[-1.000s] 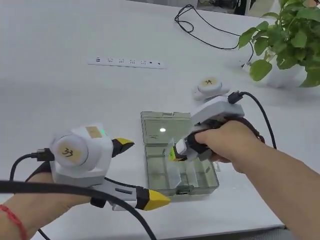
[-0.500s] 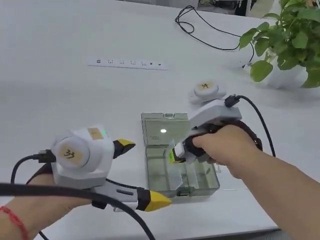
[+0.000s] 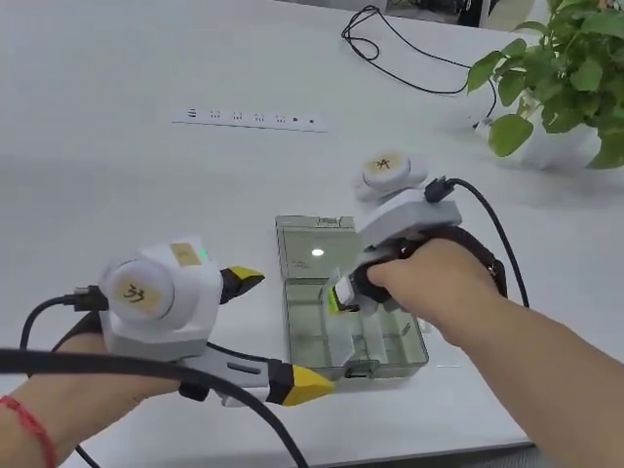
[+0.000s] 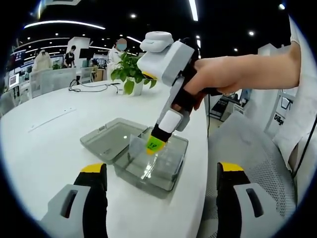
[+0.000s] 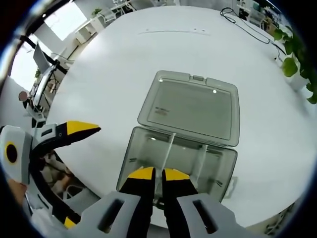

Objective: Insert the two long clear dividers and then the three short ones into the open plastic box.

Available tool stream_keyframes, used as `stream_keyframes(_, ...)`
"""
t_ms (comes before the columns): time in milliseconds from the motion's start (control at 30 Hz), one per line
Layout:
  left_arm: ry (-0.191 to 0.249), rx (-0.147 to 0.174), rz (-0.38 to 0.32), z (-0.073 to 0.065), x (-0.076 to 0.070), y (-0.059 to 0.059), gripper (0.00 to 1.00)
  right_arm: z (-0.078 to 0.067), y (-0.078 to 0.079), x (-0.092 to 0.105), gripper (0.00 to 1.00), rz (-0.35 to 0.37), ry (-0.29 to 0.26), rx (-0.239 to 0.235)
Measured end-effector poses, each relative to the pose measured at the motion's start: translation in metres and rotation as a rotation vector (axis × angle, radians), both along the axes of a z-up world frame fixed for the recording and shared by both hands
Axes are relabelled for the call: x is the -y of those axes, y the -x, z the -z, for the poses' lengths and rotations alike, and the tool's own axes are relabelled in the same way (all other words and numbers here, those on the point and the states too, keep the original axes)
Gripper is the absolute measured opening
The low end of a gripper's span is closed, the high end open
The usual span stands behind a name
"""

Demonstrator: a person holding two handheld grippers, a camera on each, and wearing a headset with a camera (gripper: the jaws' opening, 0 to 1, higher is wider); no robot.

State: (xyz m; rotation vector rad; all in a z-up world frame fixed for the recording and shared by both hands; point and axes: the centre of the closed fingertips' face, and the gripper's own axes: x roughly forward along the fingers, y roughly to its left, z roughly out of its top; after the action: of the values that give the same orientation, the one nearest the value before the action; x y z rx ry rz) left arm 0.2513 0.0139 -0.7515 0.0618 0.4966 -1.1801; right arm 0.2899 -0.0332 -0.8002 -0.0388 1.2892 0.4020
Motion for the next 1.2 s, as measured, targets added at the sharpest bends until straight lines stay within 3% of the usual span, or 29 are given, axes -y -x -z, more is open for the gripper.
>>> stream_keyframes(233, 0.003, -0.002, -0.003, 0.0, 0.001, 0.0, 0.93, 0.001, 0.0, -0.001, 0.06, -0.035, 0.038, 0.015)
stream_keyframes(633, 0.007, -0.002, -0.008, 0.0, -0.001, 0.0, 0.94, 0.002, -0.001, 0.0, 0.06, -0.032, 0.027, 0.007)
stream_keyframes(1200, -0.007, -0.002, 0.004, 0.005, -0.002, 0.001, 0.99, 0.015, 0.002, -0.003, 0.08, 0.025, -0.076, -0.001)
